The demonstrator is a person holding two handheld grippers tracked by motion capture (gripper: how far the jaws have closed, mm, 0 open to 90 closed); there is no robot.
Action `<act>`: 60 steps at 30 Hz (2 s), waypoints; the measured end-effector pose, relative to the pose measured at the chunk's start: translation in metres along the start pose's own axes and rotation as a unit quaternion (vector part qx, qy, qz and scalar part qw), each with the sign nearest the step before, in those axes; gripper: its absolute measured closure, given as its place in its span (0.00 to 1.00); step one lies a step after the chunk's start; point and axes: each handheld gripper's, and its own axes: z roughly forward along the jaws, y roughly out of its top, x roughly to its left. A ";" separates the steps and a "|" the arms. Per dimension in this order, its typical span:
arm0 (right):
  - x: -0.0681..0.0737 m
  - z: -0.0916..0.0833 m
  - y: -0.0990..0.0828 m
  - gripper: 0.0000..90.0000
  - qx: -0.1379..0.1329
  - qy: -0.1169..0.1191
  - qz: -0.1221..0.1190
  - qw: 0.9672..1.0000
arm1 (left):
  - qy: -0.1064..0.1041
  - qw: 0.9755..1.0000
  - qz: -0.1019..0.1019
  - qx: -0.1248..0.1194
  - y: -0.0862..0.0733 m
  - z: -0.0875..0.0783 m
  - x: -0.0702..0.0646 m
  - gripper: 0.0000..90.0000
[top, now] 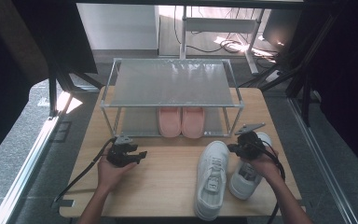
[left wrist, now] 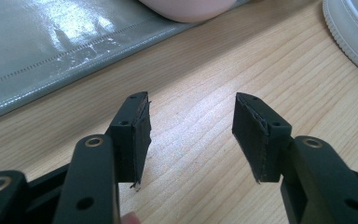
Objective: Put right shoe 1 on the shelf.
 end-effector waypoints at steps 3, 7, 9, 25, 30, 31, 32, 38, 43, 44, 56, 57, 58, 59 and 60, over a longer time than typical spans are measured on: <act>-0.003 0.009 0.005 1.00 0.017 -0.002 0.001 1.000 | 0.000 1.000 0.000 -0.002 0.000 0.000 0.000 0.53; -0.004 0.018 0.011 1.00 0.040 -0.017 -0.005 0.999 | 0.000 1.000 0.000 -0.003 0.000 -0.001 0.000 0.53; -0.006 0.022 0.013 1.00 0.051 -0.020 0.000 0.999 | -0.001 1.000 0.000 -0.003 0.000 -0.001 0.000 0.53; -0.002 0.040 0.029 1.00 0.120 -0.044 -0.027 0.991 | -0.002 1.000 -0.002 -0.004 0.001 -0.002 0.000 0.53; 0.001 0.041 0.036 1.00 0.132 -0.041 -0.028 0.990 | -0.002 1.000 -0.001 -0.004 0.000 -0.001 0.000 0.53; 0.001 0.042 0.037 1.00 0.130 -0.040 -0.027 0.990 | -0.002 1.000 0.000 -0.004 0.000 -0.001 0.000 0.53; 0.002 0.043 0.038 1.00 0.128 -0.038 -0.025 0.991 | -0.002 1.000 0.000 -0.003 0.000 -0.001 0.000 0.53; 0.008 0.047 0.044 1.00 0.122 -0.034 -0.031 0.991 | -0.001 1.000 0.001 -0.002 0.000 -0.001 0.000 0.53; 0.017 0.053 0.050 1.00 0.117 -0.027 -0.040 0.992 | -0.002 1.000 0.002 -0.001 0.000 0.000 0.000 0.53; 0.019 0.054 0.051 1.00 0.116 -0.027 -0.042 0.992 | -0.002 1.000 0.002 -0.001 0.000 0.001 0.000 0.53; 0.041 0.065 0.064 1.00 0.101 0.001 -0.066 0.993 | -0.002 1.000 0.002 0.002 -0.001 0.002 0.000 0.53; 0.042 0.065 0.065 1.00 0.100 0.003 -0.066 0.993 | -0.002 1.000 0.002 0.002 -0.001 0.002 0.000 0.53; 0.043 0.066 0.065 1.00 0.100 0.003 -0.070 0.993 | -0.002 1.000 0.002 0.002 -0.001 0.002 0.000 0.53; 0.043 0.066 0.065 1.00 0.100 0.002 -0.070 0.992 | -0.002 1.000 0.002 0.002 -0.001 0.002 0.000 0.53; 0.043 0.065 0.065 1.00 0.099 0.003 -0.067 0.993 | -0.002 1.000 0.002 0.002 -0.001 0.002 0.000 0.53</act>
